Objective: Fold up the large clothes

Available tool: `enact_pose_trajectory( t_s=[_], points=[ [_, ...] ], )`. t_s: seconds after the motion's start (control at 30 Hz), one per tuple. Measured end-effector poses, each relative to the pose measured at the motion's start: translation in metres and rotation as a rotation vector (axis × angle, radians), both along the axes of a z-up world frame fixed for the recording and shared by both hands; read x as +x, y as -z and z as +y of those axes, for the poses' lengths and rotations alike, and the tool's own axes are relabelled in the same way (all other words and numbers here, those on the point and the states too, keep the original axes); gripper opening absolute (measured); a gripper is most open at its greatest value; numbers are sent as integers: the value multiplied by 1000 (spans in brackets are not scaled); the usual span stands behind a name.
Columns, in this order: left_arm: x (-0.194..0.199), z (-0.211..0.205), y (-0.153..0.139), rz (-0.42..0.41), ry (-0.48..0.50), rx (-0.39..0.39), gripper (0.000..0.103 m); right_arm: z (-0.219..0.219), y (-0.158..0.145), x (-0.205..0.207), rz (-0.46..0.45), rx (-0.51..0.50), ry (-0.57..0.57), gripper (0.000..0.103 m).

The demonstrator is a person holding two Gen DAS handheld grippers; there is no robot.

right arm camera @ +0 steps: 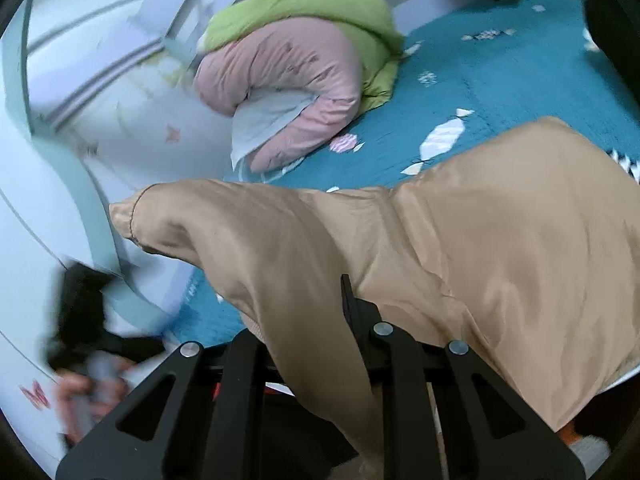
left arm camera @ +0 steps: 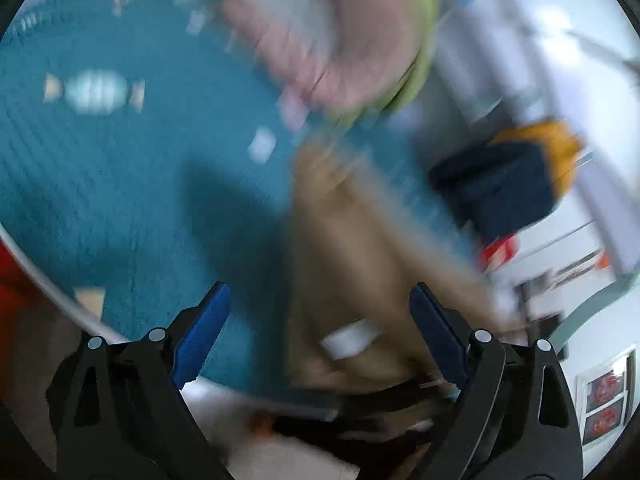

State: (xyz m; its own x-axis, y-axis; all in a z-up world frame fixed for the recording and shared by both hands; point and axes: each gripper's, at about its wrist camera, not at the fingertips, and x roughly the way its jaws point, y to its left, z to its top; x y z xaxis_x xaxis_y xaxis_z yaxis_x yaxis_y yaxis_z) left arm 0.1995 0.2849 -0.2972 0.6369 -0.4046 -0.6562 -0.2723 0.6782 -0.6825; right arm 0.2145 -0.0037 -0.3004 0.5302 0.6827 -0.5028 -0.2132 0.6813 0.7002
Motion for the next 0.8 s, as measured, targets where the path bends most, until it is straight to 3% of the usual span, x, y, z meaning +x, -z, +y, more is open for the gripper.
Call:
enact_pose_trajectory(
  t_s=[0.1, 0.2, 0.27, 0.37, 0.6, 0.8],
  points=[
    [39, -32, 25, 34, 89, -65, 90, -20, 1, 2, 42, 70, 44, 14],
    [72, -74, 1, -40, 187, 2, 90, -44, 2, 0, 77, 128, 99, 14],
    [90, -103, -14, -93, 273, -31, 90, -63, 5, -2, 94, 160, 150, 15],
    [121, -159, -25, -92, 402, -8, 90, -101, 15, -6, 149, 212, 240, 17],
    [171, -279, 2, -9, 627, 20, 90, -160, 41, -22, 189, 128, 383, 17],
    [194, -337, 42, 106, 749, 97, 90, -191, 61, -24, 223, 22, 443, 22]
  ],
)
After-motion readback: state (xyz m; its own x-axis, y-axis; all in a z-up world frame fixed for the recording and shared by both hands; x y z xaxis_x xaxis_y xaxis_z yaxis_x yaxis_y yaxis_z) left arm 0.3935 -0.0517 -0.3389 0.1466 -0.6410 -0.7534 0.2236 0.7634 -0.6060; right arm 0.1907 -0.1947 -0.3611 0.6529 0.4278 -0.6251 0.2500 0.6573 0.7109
